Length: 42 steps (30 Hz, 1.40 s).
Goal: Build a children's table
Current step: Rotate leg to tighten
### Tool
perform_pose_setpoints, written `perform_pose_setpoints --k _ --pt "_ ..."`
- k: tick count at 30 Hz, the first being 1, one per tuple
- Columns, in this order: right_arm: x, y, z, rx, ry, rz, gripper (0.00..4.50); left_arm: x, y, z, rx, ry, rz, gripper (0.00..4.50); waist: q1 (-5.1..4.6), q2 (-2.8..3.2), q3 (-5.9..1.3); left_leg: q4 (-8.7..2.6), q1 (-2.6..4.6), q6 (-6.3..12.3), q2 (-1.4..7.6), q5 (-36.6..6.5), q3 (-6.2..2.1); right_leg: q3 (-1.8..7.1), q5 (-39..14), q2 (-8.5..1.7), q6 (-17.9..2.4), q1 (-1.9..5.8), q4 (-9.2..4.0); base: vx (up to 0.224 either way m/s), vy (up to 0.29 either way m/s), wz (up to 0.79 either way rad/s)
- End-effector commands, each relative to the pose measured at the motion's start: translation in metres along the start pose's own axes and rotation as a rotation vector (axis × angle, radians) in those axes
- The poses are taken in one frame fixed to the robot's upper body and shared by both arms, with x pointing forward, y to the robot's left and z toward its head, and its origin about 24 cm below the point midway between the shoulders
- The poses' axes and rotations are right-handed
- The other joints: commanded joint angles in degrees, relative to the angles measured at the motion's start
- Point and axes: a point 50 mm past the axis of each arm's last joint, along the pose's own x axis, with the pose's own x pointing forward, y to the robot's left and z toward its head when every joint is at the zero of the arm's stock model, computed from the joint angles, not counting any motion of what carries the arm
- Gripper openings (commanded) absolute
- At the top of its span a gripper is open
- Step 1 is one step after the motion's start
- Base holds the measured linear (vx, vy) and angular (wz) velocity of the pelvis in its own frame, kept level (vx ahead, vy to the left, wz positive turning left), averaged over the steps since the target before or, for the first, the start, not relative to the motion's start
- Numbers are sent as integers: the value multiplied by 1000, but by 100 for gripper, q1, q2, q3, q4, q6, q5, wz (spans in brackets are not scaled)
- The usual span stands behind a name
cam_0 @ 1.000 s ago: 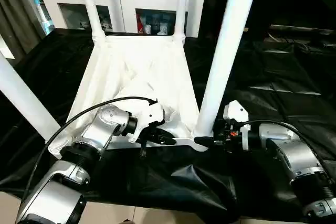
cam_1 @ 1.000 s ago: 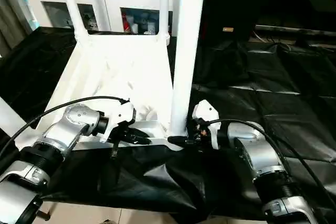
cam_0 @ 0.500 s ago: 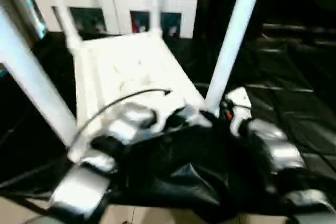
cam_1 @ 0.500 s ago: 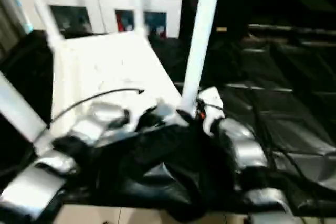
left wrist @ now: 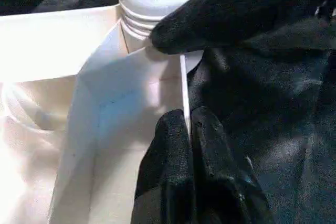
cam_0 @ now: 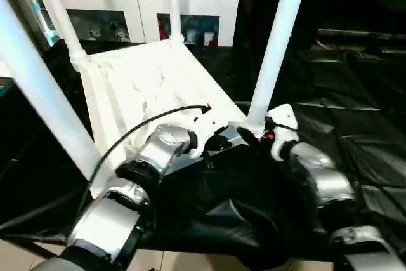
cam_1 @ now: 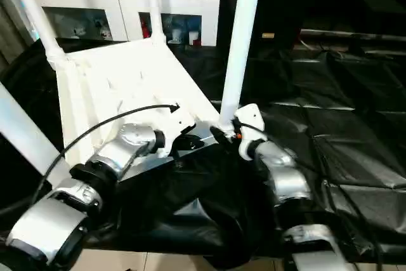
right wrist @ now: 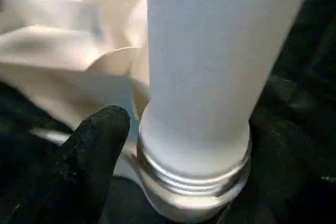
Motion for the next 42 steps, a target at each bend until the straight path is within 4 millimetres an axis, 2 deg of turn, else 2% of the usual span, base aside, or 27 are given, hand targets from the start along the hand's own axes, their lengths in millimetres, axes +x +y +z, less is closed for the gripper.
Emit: perform_pose_setpoints --k 1,2,5,8,12,14,16,18,20,21,22,27,30,34,35,36,37,38,39,40,41,42 --pt "8 29 4 -1 -14 261 370 -4 -1 11 61 -82 -46 0 19 -109 -296 -381 53 749 267 -859 -49 210 48 -258 -1527 285 -385 0 0 0" --pt "5 27 5 5 -14 283 370 -8 -1 10 74 -85 -68 0 21 -97 -290 -379 41 826 265 -804 -50 207 97 -259 -1561 277 -379 0 0 0" --pt "-11 22 4 -35 31 418 370 -24 -3 -1 118 -68 -198 0 45 -93 -289 -383 51 814 301 -801 -44 185 76 -236 -1651 278 -351 0 0 0" --pt "-20 18 3 -74 73 493 370 -36 -4 -11 127 -36 -271 0 65 -60 -280 -386 66 802 320 -794 -28 188 128 -235 -1720 245 -331 0 0 0" --pt "-27 13 3 -95 103 526 370 -46 -5 -15 123 -33 -328 0 106 -61 -277 -392 94 694 330 -848 -14 198 69 -243 -1797 229 -326 0 0 0" --pt "-28 9 6 -99 104 525 370 -53 -5 -17 127 -34 -351 0 135 -98 -275 -394 97 683 334 -833 -3 206 55 -244 -1783 228 -320 0 0 0" --pt "-27 9 7 -95 94 523 356 -55 -5 -17 130 -36 -355 0 157 -75 -270 -402 106 621 339 -833 2 209 -8 -247 -1762 214 -317 0 0 0" --pt "-26 10 8 -85 87 539 345 -55 -5 -17 130 -41 -359 0 157 -121 -275 -394 100 609 335 -769 19 208 57 -244 -1755 225 -305 0 0 0" --pt "-24 13 8 -82 87 551 334 -55 -5 -17 129 -46 -355 0 165 -110 -279 -380 98 633 336 -676 37 210 143 -244 -1746 219 -292 0 0 0" --pt "-24 13 8 -80 88 555 312 -54 -5 -17 129 -47 -354 0 171 -114 -286 -370 97 649 335 -622 47 211 199 -246 -1741 224 -283 0 0 0" --pt "-23 14 7 -77 90 564 300 -54 -6 -17 127 -51 -353 0 179 -138 -291 -359 91 676 333 -533 56 212 268 -246 -1735 226 -268 0 0 0" --pt "-23 17 5 -58 90 581 273 -52 -7 -16 120 -63 -343 0 192 -144 -290 -349 91 718 332 -475 68 216 233 -240 -1708 217 -268 0 0 0" --pt "-24 18 2 -42 86 567 272 -50 -6 -16 115 -66 -320 0 197 -146 -290 -344 97 733 332 -462 72 218 220 -238 -1700 209 -267 0 0 0" --pt "-21 16 -4 -17 82 478 270 -43 -1 -14 98 -56 -223 0 196 -163 -272 -357 92 641 325 -616 70 224 -93 -248 -1627 208 -302 0 0 0" --pt "-13 12 -12 -3 87 328 270 -31 4 -8 66 -71 -120 0 160 -126 -263 -364 97 572 327 -719 78 241 -245 -247 -1601 156 -319 0 0 0" --pt "-8 10 -16 10 91 238 270 -24 6 -3 48 -80 -66 0 149 -141 -255 -378 137 407 318 -908 62 240 -507 -263 -1563 165 -366 0 0 0" --pt "-6 10 -18 18 94 182 270 -20 6 0 37 -84 -32 0 112 -152 -246 -404 116 274 306 -993 51 235 -770 -256 -1482 180 -391 0 0 0" --pt "-1 9 -20 28 97 107 269 -13 6 4 24 -87 -4 0 113 -165 -248 -412 117 231 303 -1048 44 230 -894 -267 -1439 194 -404 0 0 0" --pt "4 10 -21 38 102 44 269 -7 5 8 14 -89 22 0 85 -102 -238 -420 116 205 293 -1124 41 235 -1003 -252 -1378 184 -430 0 0 0" --pt "5 11 -22 44 102 25 269 -5 4 9 10 -91 29 0 75 -116 -226 -425 135 192 294 -1208 52 242 -1080 -244 -1350 155 -456 0 0 0" --pt "8 12 -22 56 103 -15 269 0 3 12 2 -94 44 0 58 -125 -223 -431 135 154 282 -1343 45 244 -1266 -243 -1288 161 -473 0 0 0" --pt "15 16 -22 85 96 -69 269 7 0 16 -5 -97 52 0 73 -81 -236 -441 135 128 284 -1358 27 240 -1334 -255 -1224 179 -480 0 0 0"
